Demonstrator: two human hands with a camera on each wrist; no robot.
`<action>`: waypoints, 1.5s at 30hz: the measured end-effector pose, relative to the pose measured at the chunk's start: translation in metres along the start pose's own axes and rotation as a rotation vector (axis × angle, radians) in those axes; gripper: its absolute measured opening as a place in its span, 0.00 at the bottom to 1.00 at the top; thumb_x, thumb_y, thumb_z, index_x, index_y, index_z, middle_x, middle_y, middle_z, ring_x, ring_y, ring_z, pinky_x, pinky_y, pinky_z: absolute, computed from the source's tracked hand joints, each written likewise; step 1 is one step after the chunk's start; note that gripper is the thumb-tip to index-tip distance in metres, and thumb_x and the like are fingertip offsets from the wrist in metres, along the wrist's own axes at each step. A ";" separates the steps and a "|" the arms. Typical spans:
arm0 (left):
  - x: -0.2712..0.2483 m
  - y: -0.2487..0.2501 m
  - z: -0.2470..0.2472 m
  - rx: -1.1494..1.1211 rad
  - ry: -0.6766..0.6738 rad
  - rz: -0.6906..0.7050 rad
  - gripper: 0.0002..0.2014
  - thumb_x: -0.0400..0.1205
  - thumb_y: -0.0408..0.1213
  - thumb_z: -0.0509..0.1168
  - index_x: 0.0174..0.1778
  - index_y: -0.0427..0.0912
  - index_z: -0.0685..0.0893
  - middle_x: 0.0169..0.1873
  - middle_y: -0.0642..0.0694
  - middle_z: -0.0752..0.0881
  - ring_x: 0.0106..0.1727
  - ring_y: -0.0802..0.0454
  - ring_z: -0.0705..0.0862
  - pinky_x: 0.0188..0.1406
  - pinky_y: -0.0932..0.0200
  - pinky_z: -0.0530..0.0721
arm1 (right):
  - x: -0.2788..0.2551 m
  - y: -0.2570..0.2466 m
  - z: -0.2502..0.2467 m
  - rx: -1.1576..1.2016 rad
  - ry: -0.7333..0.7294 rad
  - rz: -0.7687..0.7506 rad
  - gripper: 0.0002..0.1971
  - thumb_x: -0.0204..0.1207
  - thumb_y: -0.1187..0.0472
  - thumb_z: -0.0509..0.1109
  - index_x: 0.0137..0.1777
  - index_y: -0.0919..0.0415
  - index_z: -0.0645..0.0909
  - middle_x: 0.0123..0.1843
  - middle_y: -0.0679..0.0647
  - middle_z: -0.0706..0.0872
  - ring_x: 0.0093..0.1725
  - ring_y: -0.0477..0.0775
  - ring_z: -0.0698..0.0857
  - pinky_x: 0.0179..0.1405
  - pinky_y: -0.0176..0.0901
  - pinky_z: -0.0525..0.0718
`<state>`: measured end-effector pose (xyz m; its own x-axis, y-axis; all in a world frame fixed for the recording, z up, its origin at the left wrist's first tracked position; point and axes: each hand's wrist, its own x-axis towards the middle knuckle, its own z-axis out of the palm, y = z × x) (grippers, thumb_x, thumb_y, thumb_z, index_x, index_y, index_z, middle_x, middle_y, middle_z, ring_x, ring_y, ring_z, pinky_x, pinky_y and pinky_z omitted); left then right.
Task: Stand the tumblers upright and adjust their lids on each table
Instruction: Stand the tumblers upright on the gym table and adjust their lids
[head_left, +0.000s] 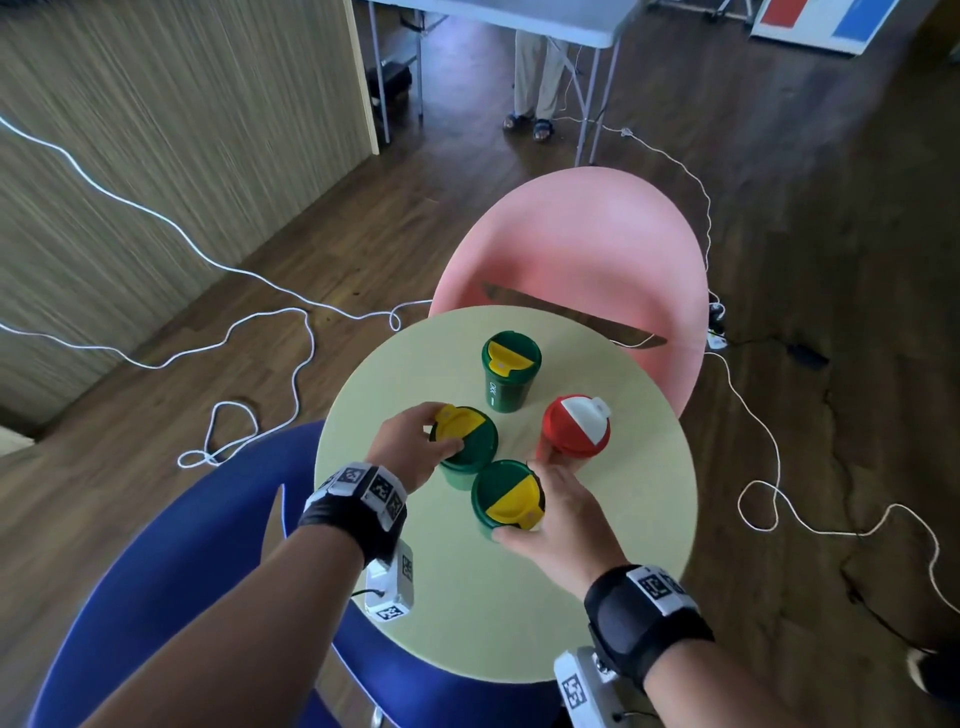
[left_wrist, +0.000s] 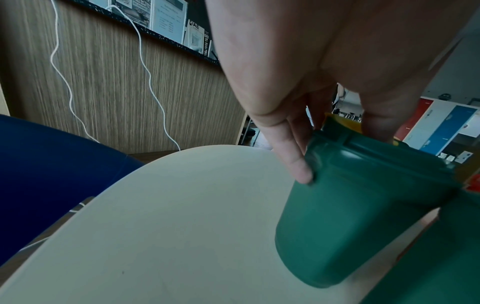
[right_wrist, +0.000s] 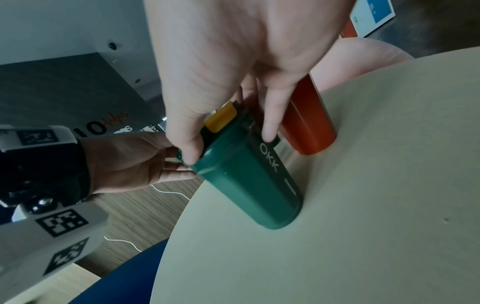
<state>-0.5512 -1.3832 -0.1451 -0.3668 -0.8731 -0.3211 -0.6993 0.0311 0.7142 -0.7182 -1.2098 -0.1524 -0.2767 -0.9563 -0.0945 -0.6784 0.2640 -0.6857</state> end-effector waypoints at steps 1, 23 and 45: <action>0.000 0.000 0.000 -0.001 0.000 -0.003 0.25 0.75 0.41 0.77 0.69 0.52 0.85 0.57 0.50 0.90 0.46 0.47 0.88 0.54 0.47 0.90 | 0.000 0.001 0.002 -0.001 0.001 0.002 0.33 0.60 0.39 0.79 0.66 0.47 0.79 0.58 0.43 0.85 0.56 0.45 0.85 0.58 0.41 0.86; 0.038 0.061 -0.033 0.373 0.060 0.149 0.28 0.81 0.54 0.71 0.77 0.51 0.79 0.69 0.51 0.84 0.71 0.47 0.79 0.73 0.46 0.76 | 0.068 0.012 -0.103 -0.329 0.025 -0.104 0.28 0.72 0.53 0.77 0.74 0.53 0.80 0.71 0.51 0.83 0.72 0.58 0.79 0.65 0.50 0.83; 0.114 0.133 0.015 0.699 -0.025 -0.081 0.15 0.81 0.39 0.64 0.59 0.41 0.88 0.46 0.43 0.92 0.49 0.44 0.91 0.45 0.53 0.88 | 0.097 0.047 -0.097 -0.398 -0.241 -0.061 0.42 0.64 0.36 0.80 0.74 0.56 0.74 0.66 0.53 0.78 0.64 0.60 0.81 0.57 0.51 0.83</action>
<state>-0.6949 -1.4717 -0.0961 -0.3050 -0.8748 -0.3764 -0.9524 0.2789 0.1233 -0.8426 -1.2781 -0.1240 -0.0942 -0.9612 -0.2593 -0.9100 0.1887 -0.3692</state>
